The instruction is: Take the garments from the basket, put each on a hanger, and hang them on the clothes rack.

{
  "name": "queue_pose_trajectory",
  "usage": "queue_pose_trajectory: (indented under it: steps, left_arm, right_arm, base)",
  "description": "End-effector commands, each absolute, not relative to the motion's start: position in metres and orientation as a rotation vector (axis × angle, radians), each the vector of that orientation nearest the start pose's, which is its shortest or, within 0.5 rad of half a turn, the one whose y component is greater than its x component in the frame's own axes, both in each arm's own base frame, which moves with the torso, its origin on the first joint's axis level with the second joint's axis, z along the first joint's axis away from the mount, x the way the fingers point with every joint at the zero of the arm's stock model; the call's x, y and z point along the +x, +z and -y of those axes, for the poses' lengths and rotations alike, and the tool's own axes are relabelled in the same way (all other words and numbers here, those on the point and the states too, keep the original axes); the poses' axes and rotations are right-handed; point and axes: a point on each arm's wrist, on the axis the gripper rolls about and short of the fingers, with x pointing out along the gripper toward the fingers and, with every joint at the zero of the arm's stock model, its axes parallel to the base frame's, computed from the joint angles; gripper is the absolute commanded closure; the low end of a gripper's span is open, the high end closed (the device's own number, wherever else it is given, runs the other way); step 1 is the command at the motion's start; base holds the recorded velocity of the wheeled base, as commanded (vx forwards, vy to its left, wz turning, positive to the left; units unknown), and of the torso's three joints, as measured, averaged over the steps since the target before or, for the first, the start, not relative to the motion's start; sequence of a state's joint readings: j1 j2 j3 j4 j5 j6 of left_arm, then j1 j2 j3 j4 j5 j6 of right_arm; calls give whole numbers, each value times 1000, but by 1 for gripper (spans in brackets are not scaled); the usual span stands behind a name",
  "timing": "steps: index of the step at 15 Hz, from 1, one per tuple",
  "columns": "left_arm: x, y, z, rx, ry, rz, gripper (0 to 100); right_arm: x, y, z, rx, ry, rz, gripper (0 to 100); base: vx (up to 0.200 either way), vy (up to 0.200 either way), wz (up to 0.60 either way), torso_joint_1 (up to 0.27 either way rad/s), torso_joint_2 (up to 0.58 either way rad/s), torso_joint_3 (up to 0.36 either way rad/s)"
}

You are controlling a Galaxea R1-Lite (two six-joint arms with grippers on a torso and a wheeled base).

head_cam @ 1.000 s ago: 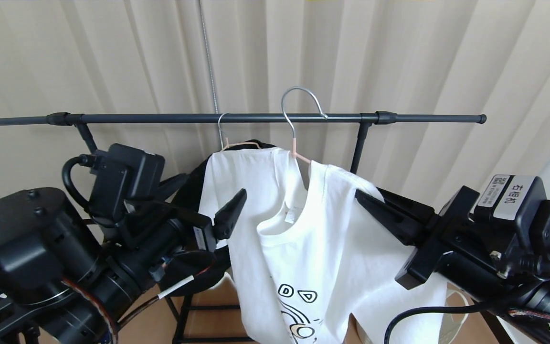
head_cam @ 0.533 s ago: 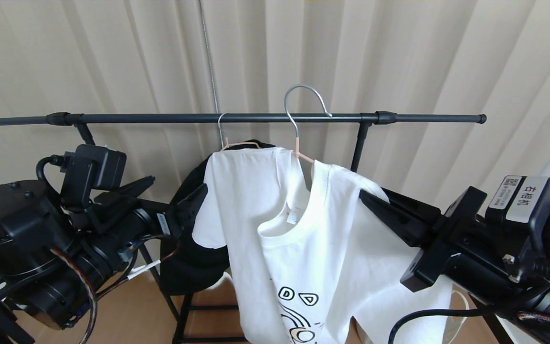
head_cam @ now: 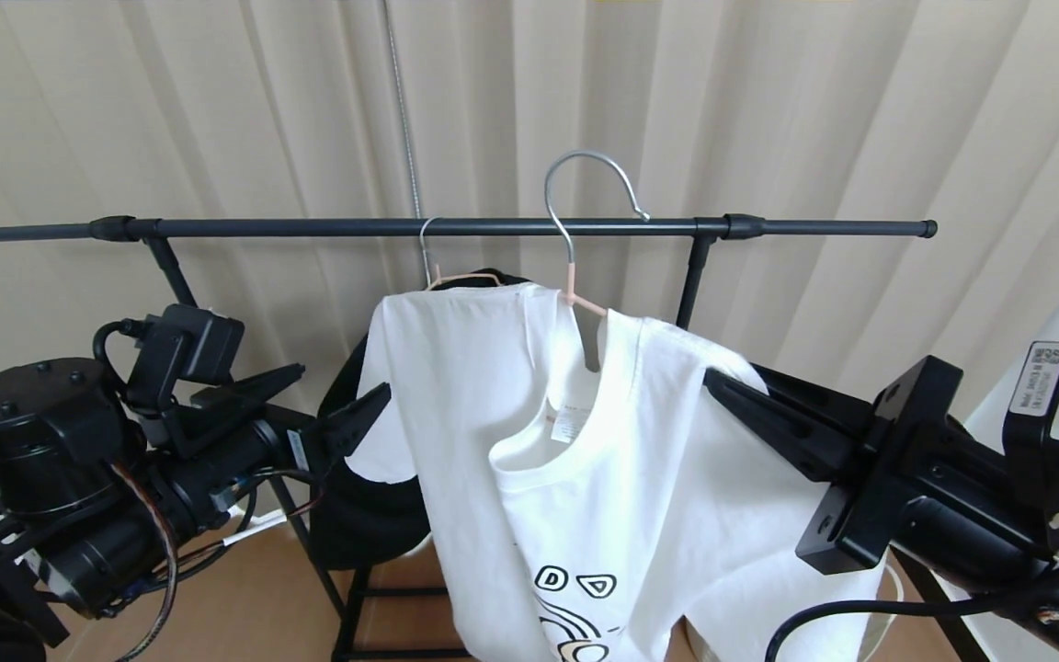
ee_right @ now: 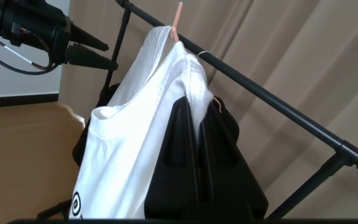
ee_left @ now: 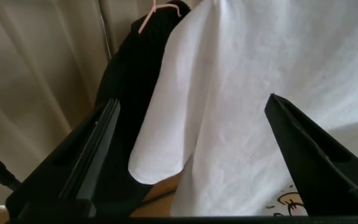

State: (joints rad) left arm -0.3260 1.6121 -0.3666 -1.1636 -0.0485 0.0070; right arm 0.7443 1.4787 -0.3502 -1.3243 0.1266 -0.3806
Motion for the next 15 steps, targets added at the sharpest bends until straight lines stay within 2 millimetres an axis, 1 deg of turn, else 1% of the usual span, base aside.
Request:
queue_pose_trajectory:
  steps: [1, 6, 9, 15]
  left_arm:
    - [230, 147, 70, 22, -350, -93, 0]
    - [235, 147, 62, 13, -379, -93, 0]
    - [239, 143, 63, 17, -381, -109, 0]
    - [256, 138, 69, 16, -384, -118, 0]
  right_arm:
    - [154, 197, -144, -284, 824, 370, 100]
    - [156, 196, -134, -277, 871, 368, 100]
    - [154, 197, -133, -272, 880, 372, 100]
    - [152, 198, -131, -271, 878, 378, 100]
  base:
    - [0, 0, 0, 0, 0, 0]
    - [0, 0, 0, 0, 0, 0]
    - [0, 0, 0, 0, 0, 0]
    - [0, 0, 0, 0, 0, 0]
